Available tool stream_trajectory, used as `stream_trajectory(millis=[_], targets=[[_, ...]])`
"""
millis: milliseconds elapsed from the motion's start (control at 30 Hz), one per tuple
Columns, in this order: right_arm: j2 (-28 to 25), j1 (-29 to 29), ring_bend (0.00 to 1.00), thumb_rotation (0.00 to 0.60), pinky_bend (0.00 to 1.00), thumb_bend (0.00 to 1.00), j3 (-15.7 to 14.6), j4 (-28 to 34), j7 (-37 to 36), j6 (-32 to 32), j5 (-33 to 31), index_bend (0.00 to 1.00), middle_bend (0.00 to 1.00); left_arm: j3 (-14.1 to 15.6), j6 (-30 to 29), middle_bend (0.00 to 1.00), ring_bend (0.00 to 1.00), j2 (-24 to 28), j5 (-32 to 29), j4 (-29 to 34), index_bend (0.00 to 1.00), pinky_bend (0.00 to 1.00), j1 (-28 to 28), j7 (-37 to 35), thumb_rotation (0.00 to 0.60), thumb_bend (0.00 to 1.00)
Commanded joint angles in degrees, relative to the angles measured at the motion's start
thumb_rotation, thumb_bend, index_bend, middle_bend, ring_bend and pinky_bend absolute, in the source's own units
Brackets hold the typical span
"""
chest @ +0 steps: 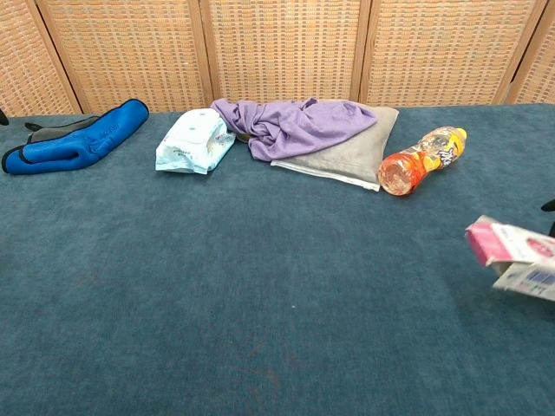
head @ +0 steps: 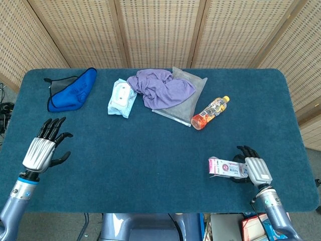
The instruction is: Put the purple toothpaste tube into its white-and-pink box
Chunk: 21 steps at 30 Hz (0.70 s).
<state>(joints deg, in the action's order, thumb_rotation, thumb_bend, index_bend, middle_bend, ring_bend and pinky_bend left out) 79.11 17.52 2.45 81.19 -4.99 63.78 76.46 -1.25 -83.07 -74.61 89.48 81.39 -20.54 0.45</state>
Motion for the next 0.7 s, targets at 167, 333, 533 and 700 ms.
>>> stream_trajectory(millis=[167,333,533,700], targets=[[-1.4,-0.1,0.0,0.6,0.0,0.12,-1.0,2.5,1.3,-1.0,0.2,0.05,0.0,0.5,-1.4,0.0,0.0,1.3,-0.3,2.2,0.16,0.0,2.1,1.5,0.6,0.29],[-2.0,-0.3,0.0,0.6,0.0,0.1,-1.0,3.0,2.0,-0.3,0.9,0.0,0.0,0.8,-1.7,0.0,0.0,1.9,-1.0,3.5,0.03,0.0,3.6,3.9,0.6,0.27],[-2.7,-1.9,0.0,0.6,0.0,0.09,-1.3,3.2,6.6,5.3,3.9,0.0,0.0,2.0,-2.0,0.0,0.0,3.3,-2.3,6.2,0.0,0.0,5.9,9.5,0.6,0.27],[-2.3,-3.9,0.0,0.6,0.0,0.09,-1.5,1.9,11.3,11.9,7.1,0.0,0.0,2.9,-4.0,0.0,0.0,3.4,-2.5,8.3,0.0,0.0,8.4,13.5,0.6,0.27]])
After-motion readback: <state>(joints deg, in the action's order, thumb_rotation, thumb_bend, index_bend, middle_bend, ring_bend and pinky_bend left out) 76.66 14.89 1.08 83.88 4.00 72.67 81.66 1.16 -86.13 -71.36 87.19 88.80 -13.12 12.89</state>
